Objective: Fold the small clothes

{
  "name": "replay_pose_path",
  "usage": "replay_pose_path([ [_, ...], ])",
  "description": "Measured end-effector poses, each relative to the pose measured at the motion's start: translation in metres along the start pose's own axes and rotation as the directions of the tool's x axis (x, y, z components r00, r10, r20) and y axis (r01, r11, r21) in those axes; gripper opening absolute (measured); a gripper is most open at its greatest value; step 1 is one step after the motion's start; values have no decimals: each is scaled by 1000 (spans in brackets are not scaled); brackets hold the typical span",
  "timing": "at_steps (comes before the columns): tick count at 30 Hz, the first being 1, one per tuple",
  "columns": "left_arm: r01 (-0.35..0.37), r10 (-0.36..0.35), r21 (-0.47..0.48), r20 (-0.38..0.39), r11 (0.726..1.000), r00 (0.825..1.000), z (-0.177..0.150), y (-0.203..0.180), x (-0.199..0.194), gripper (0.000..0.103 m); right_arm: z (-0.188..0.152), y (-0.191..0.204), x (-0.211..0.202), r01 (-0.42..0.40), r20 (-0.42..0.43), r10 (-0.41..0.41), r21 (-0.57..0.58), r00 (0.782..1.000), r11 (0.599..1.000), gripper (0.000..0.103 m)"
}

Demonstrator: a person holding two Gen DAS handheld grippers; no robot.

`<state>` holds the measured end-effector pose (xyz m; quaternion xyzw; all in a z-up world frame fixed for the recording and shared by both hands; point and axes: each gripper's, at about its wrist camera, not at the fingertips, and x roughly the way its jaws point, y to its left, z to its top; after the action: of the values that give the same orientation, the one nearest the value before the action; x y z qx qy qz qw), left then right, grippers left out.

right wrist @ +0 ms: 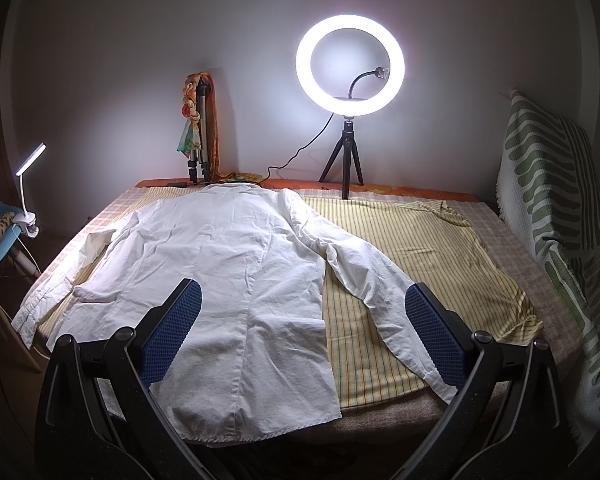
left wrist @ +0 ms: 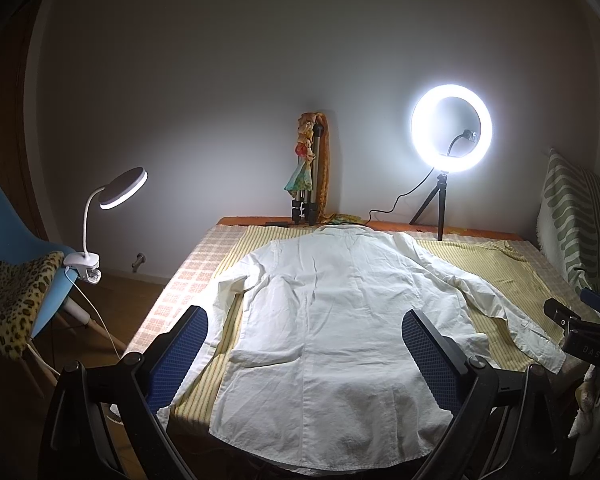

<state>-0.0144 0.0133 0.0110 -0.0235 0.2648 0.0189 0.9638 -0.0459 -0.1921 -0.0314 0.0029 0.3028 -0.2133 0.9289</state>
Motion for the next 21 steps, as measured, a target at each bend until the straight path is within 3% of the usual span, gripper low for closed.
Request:
replay_pose_path([
  [21,-17,17,-3,-7,1000,1000,-9,10,4,98,1,7,0,-2,-4,2,-1,1000,1000,103],
])
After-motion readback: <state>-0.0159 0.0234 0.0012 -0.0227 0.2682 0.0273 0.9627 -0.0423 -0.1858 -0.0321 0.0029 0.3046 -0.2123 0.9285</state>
